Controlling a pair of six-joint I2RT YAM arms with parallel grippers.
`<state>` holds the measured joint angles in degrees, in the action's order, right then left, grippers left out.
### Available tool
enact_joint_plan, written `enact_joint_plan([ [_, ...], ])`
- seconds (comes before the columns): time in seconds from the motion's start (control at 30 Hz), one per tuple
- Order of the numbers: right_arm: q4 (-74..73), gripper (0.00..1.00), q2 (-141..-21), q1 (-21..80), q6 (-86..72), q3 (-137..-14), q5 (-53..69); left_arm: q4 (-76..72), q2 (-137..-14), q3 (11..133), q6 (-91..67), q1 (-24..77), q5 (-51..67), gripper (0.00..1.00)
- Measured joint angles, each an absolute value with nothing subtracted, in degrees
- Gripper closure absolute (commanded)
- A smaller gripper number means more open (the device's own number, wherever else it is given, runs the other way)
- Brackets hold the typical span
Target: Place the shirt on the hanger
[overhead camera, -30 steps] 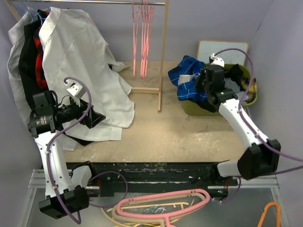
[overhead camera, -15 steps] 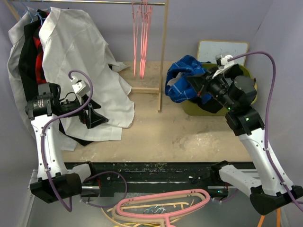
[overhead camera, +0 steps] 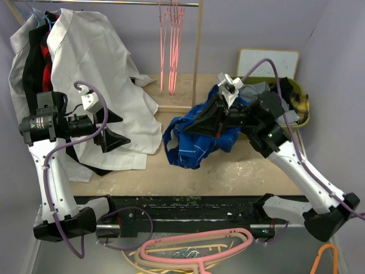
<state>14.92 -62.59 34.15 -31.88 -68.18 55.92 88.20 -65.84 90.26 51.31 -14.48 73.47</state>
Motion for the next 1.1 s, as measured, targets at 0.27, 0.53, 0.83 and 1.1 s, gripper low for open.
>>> enact_joint_plan([
  [0.27, 43.6, 1.0, -77.1, 37.1, -49.1, -81.1, 64.6, 88.5, -65.5, 106.9, 45.0, -14.5, 73.8, 0.01],
  [0.53, 50.4, 1.0, -82.4, 37.5, -51.8, -79.9, 61.5, 88.4, -64.1, 109.7, 41.0, -13.9, 73.7, 0.01],
  [0.83, 46.2, 1.0, -83.2, 37.5, -47.8, -67.9, 51.8, 88.7, -69.7, 96.2, 41.6, -7.4, 69.5, 0.01],
  [1.1, 46.3, 1.0, -83.9, 37.5, -46.8, -67.7, 49.1, 83.5, -77.1, 87.8, 39.3, -0.1, 63.8, 0.0],
])
